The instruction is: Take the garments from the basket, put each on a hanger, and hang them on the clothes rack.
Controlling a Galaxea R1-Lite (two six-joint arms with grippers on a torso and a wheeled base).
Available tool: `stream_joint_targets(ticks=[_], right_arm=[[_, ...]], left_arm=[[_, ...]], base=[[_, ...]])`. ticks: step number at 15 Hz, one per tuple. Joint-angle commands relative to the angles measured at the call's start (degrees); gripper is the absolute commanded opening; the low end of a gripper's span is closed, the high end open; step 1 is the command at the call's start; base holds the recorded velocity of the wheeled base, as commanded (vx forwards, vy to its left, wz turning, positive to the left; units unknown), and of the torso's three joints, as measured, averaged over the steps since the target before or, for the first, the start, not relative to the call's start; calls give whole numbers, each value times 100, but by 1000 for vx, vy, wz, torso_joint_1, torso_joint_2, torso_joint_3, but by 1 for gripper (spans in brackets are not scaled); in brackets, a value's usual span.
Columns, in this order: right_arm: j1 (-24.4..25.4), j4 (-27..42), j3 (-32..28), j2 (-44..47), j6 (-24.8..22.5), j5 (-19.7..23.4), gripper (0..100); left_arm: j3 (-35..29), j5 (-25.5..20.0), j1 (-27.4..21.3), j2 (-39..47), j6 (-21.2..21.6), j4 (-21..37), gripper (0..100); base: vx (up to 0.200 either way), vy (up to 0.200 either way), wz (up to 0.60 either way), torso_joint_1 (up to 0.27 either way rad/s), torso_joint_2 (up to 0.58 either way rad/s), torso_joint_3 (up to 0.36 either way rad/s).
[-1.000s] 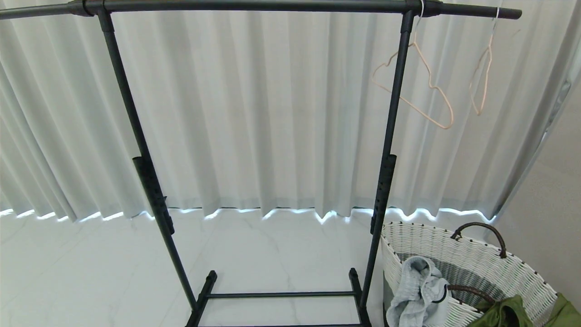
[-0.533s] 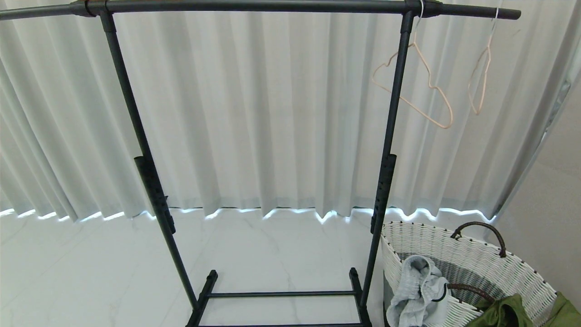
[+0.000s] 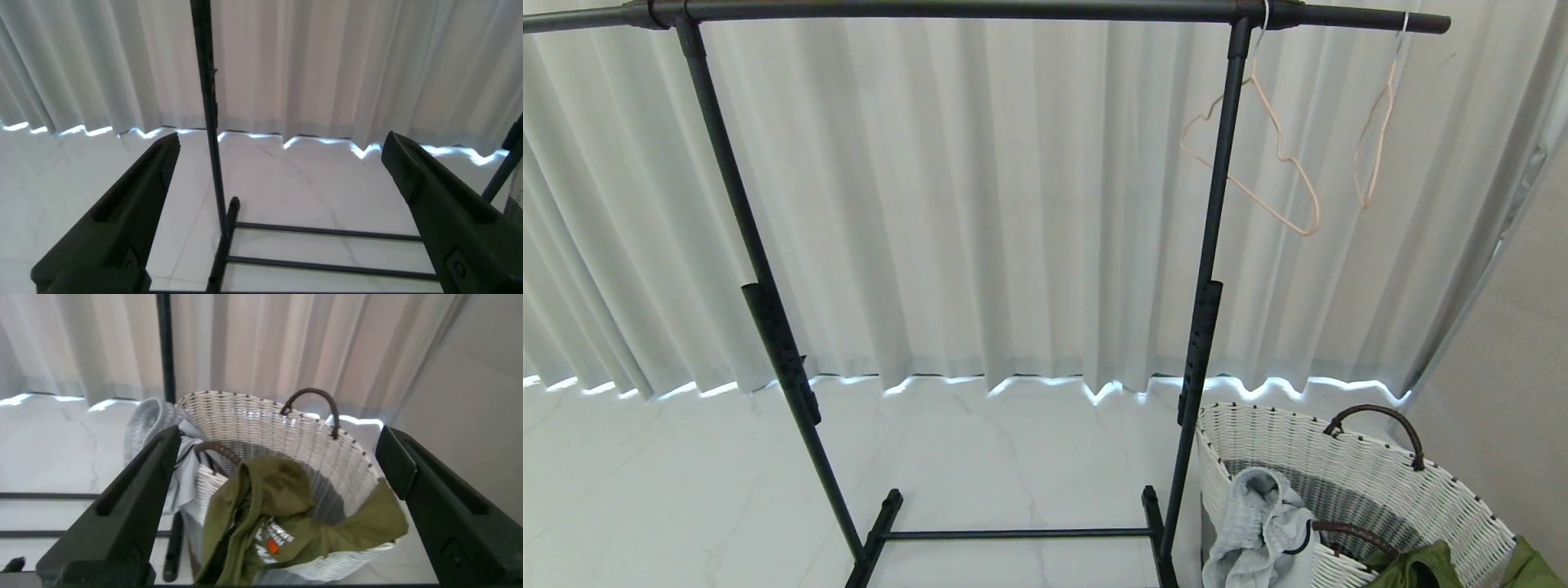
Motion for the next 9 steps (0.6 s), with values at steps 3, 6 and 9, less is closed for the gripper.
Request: stream_joint_targets(ticks=[3, 6, 9], right_arm=[[9, 4, 0, 0, 115, -16, 100], [9, -58, 0, 0, 132, -77, 100], [167, -40, -694, 352, 625, 178, 100]], left_arm=[[0, 11, 4, 0, -14, -8, 100], [0, 2, 4, 0, 12, -8, 100], [0, 2, 4, 0, 3, -8, 100]], base=[[0, 0, 0, 0, 0, 0], [0, 0, 0, 0, 0, 0], [0, 0, 0, 0, 0, 0]])
